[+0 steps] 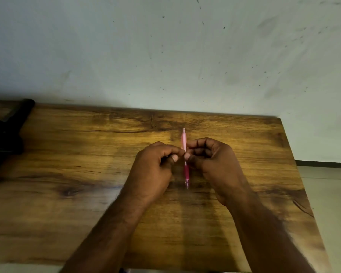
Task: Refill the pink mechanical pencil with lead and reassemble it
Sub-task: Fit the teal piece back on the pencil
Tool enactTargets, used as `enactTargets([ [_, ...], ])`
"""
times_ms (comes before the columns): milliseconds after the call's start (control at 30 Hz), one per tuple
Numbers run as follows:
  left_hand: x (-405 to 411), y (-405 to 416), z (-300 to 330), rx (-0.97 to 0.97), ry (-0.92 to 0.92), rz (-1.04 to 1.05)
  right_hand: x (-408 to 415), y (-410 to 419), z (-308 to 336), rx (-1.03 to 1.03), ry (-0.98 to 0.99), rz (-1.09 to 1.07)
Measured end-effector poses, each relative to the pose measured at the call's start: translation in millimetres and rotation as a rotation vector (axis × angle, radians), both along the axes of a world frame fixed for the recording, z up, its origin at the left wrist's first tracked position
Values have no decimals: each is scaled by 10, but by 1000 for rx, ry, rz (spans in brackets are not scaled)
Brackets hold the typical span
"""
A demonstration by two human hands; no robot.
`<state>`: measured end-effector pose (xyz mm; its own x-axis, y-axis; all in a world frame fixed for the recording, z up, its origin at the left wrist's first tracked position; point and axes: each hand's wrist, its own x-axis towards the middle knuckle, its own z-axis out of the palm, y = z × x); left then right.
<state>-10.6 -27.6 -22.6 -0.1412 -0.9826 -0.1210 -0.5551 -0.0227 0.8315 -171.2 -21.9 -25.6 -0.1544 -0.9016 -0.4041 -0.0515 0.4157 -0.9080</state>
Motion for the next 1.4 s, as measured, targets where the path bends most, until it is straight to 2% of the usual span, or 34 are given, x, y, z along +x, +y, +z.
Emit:
enactTargets([
  [100, 14, -11, 3, -64, -99, -35, 37, 15, -40, -68, 315, 43],
  [167, 62, -38, 31, -115, -127, 12, 87, 39, -40, -114, 491, 69],
  [333, 318, -123, 80, -145, -168, 207, 184, 67, -12, -158, 659, 114],
  [467, 427, -135, 28, -75, -209, 240, 198, 86, -10, -169, 723, 135],
  [600, 433, -132, -3, -60, -235, 246, 262, 103, 34, -336, 894, 165],
  [833, 442, -144, -21, -63, -270, 265, 633, 183, -88, -544, 972, 355],
  [1100, 451, -151, -39, -111, -301, 244, 708, 162, -185, -548, 1084, 323],
  [1400, 434, -157, -94, -134, -287, 227, 665, 141, -143, -526, 1005, 364],
])
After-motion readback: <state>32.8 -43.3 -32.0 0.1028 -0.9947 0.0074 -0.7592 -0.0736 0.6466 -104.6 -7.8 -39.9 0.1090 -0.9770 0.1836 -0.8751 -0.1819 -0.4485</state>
